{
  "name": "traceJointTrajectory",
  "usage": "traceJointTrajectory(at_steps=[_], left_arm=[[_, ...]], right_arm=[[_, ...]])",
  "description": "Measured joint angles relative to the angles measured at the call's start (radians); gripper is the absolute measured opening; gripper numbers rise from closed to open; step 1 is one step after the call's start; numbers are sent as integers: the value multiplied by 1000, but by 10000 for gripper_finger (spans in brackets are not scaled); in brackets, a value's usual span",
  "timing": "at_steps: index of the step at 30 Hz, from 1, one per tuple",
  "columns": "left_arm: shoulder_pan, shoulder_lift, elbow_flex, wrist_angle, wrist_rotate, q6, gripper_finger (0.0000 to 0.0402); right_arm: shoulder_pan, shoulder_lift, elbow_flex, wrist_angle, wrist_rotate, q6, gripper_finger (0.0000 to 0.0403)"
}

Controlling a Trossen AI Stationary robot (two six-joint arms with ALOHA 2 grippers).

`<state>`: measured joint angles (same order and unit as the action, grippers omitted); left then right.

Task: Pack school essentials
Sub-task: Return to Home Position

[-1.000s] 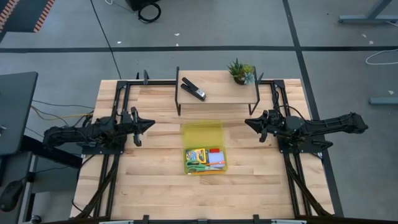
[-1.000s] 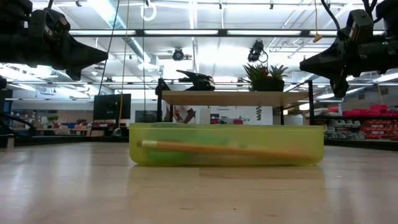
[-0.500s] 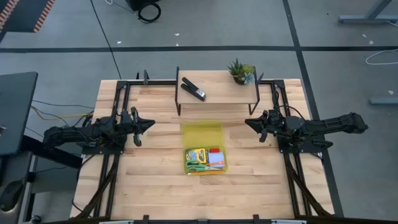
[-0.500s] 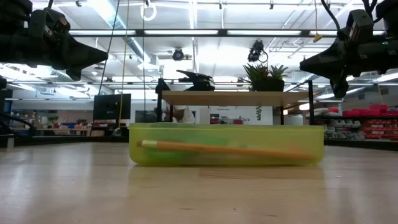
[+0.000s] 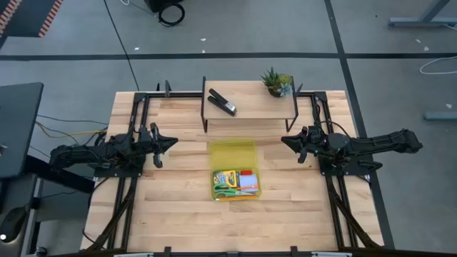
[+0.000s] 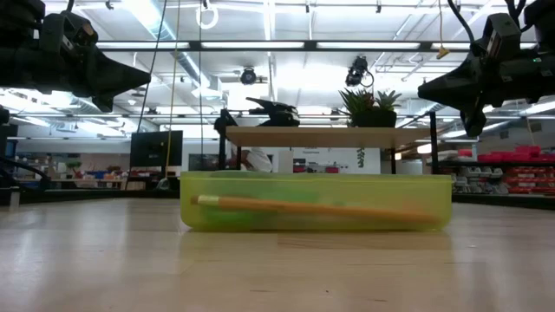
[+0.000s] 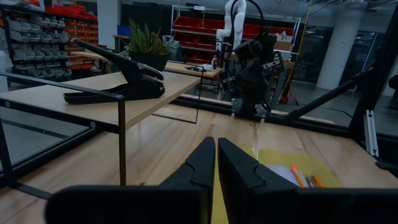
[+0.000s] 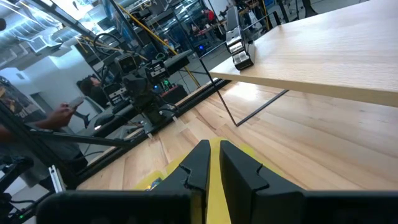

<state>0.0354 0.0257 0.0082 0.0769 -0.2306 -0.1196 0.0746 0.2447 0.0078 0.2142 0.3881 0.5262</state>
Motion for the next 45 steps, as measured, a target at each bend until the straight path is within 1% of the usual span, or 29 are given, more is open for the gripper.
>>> traceJointTrajectory(at_steps=[7, 18, 26, 37, 45], left_arm=[[0, 0, 0, 0, 0, 0, 36], [0, 0, 0, 0, 0, 0, 24], [0, 0, 0, 0, 0, 0, 36], [0, 0, 0, 0, 0, 0, 24], [0, 0, 0, 0, 0, 0, 36]], right_arm=[[0, 0, 0, 0, 0, 0, 42], [0, 0, 0, 0, 0, 0, 42], [0, 0, 0, 0, 0, 0, 42], [0, 0, 0, 0, 0, 0, 42], [0, 0, 0, 0, 0, 0, 42]])
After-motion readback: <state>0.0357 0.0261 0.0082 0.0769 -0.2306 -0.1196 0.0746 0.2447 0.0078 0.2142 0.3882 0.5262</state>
